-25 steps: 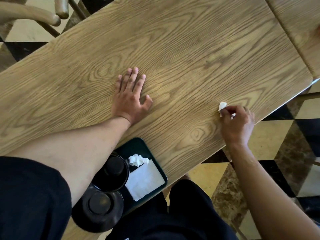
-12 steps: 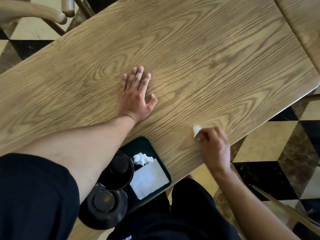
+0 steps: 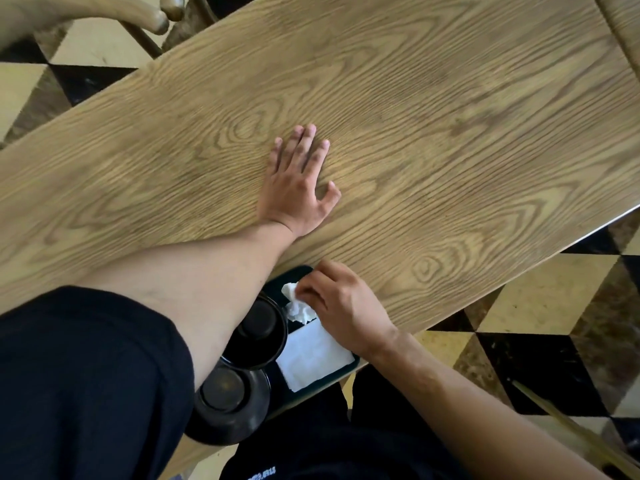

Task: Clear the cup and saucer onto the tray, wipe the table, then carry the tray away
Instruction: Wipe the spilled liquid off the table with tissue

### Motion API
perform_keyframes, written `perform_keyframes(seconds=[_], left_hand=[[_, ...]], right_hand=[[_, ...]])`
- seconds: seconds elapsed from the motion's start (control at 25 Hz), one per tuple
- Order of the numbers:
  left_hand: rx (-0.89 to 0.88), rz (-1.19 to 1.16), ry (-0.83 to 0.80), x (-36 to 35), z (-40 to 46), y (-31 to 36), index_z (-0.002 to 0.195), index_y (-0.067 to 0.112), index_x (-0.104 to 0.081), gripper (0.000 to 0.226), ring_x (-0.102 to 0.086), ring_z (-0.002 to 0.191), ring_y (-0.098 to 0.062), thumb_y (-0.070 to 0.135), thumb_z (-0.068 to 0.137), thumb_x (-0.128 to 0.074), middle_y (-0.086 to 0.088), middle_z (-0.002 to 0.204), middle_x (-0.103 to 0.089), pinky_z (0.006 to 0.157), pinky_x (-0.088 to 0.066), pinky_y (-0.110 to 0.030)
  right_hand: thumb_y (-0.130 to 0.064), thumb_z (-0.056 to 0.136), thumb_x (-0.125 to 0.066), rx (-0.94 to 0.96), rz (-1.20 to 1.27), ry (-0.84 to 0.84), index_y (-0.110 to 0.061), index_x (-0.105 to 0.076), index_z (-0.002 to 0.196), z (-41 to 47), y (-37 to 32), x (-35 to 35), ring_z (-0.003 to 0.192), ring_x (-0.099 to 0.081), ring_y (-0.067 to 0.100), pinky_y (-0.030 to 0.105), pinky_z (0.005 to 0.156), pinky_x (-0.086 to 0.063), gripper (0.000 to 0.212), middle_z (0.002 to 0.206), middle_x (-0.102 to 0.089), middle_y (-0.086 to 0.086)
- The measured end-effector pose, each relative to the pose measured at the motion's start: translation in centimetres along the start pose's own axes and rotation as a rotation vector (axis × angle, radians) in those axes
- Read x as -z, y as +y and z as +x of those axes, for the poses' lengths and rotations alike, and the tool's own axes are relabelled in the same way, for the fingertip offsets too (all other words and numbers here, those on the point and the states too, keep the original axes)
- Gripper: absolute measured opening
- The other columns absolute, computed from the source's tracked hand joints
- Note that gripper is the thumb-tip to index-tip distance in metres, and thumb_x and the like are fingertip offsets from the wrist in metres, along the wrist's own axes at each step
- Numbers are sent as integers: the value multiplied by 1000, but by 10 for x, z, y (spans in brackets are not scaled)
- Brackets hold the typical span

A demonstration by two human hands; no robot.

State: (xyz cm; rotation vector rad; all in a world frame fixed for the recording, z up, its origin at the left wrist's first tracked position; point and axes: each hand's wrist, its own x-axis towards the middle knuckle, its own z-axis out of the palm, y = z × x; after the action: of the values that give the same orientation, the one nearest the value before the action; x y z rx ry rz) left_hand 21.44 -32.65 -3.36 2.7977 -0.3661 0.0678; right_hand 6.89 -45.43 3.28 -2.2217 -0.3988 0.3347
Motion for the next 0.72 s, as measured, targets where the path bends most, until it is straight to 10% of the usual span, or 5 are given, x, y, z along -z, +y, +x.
perform_keyframes(seconds=[0.36,0.72], left_hand=[[2,-4,-33,1,0,-1,152,11,-49,68,-25,157,-30,43,92,-53,-16,166,-34,128,-14,-52],[-22,-16,-139,8,-1,-2,156,9,-43,72,-20,158,-32,46,94,-47,-18,168,-28,129,-9,-52]], right_hand=[[0,93,-66,3,18,-66,-4,-70,110,7,-2,-8,87,-67,24,29,78,-54,18,98,-71,7],[-13,102,-52,-142,-234,353,-1,-72,117,-12,29,2,124,-60,31,42,109,-48,29,127,-69,13]])
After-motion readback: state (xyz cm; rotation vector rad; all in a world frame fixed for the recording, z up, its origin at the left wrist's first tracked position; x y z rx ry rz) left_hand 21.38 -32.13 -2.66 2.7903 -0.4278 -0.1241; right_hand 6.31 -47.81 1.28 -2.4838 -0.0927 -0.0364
